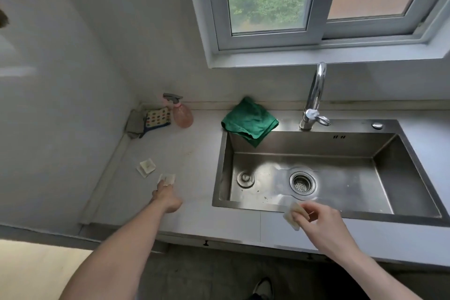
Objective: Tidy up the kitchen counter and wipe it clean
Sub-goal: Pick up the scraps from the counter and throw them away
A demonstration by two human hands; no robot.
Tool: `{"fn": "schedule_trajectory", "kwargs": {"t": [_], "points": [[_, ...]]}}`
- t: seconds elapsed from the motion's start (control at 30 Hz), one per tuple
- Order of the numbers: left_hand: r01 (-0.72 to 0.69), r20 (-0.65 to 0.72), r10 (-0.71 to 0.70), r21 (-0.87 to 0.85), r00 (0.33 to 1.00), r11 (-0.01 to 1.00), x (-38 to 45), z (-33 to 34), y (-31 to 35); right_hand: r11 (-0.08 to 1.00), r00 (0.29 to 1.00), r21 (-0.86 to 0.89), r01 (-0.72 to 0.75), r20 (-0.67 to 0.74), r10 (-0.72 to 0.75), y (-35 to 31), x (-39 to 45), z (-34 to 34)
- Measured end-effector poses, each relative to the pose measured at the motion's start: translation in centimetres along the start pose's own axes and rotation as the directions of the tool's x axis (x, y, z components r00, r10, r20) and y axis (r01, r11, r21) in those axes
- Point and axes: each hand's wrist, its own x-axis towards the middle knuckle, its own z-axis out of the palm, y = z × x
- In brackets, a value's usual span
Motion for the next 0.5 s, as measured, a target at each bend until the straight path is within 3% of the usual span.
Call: {"fn": "schedule_trajectory", "kwargs": {"t": [0.27,0.5], "points": [[-0.001,0.06,0.003,-0.025,0.998,1.0,5.0,0.2,-1.3,0.998,0.998,0.012,-0.059,-0.014,0.059,-0.5,-0.2,0.7],[-0.006,-0.054,0.002,-0.063,0.999,0.998,5.7,0.7,-0.4,0.991,0.99,0.034,-0.129,-0.06,0.13,0.6,-2.3,0.5]]}}
